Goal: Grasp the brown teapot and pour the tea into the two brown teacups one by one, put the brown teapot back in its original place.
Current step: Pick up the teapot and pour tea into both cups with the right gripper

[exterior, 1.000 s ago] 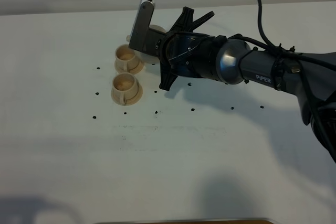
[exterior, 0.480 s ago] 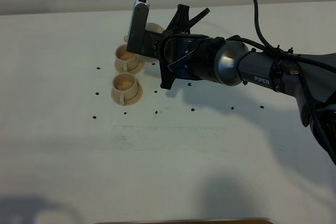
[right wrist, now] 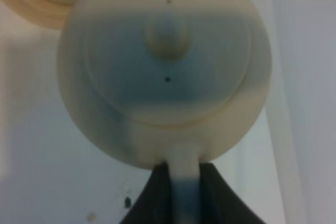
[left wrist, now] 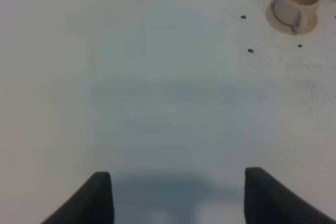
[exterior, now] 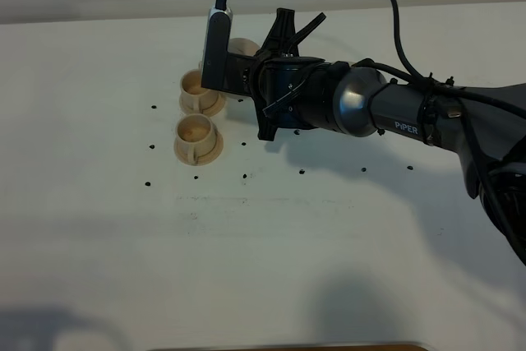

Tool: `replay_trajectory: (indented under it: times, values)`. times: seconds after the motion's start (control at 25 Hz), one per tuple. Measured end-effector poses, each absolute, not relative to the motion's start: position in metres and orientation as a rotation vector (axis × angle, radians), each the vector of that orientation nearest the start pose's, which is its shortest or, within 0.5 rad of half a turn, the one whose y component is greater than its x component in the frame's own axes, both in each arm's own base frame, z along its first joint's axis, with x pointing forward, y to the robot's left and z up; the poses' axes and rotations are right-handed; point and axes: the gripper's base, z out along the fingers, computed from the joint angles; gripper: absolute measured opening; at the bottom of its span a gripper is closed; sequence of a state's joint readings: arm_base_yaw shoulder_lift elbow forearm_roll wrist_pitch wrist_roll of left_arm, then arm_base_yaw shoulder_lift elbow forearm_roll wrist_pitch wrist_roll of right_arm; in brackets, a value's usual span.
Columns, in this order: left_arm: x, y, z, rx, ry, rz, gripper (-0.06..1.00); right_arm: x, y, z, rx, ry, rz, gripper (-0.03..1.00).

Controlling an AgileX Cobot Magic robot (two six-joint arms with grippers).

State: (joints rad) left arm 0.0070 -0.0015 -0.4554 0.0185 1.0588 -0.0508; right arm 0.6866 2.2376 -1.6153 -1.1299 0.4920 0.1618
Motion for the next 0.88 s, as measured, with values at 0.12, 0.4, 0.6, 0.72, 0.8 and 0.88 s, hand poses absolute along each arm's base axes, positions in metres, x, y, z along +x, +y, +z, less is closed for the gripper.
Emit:
replay_trajectory:
  times: [0.12,0.4,0.6,0.72,0.8,0.88]
  values:
    - [-0.0002,0.0015,0.2649,-0.061,2.085,-0.004,0.60,0.4052,0.2812,0.1559,-1.515,1.756,-0.644,0.09]
    - [-0.0002,0.0015,0.2649,-0.061,2.085,-0.004,0.60,0.4059,0.2810,0.1567,-1.544,1.723,-0.673,0.09]
    - [-0.0002,0.0015,0.2649,-0.061,2.085,-0.004,0.60,0.4060,0.2810,0.1569,-1.581,1.695,-0.694,0.09]
    - [-0.0002,0.0015,0.2649,-0.061,2.085,-0.004,0.60,0.4061,0.2810,0.1569,-1.595,1.685,-0.702,0.09]
    - [-0.0002,0.0015,0.2649,-0.061,2.085,-0.004,0.60,0.4061,0.2810,0.1569,-1.601,1.680,-0.706,0.09]
    - [-0.0002,0.0015,0.2649,-0.061,2.085,-0.004,0.60,0.4061,0.2810,0.1570,-1.608,1.674,-0.710,0.09]
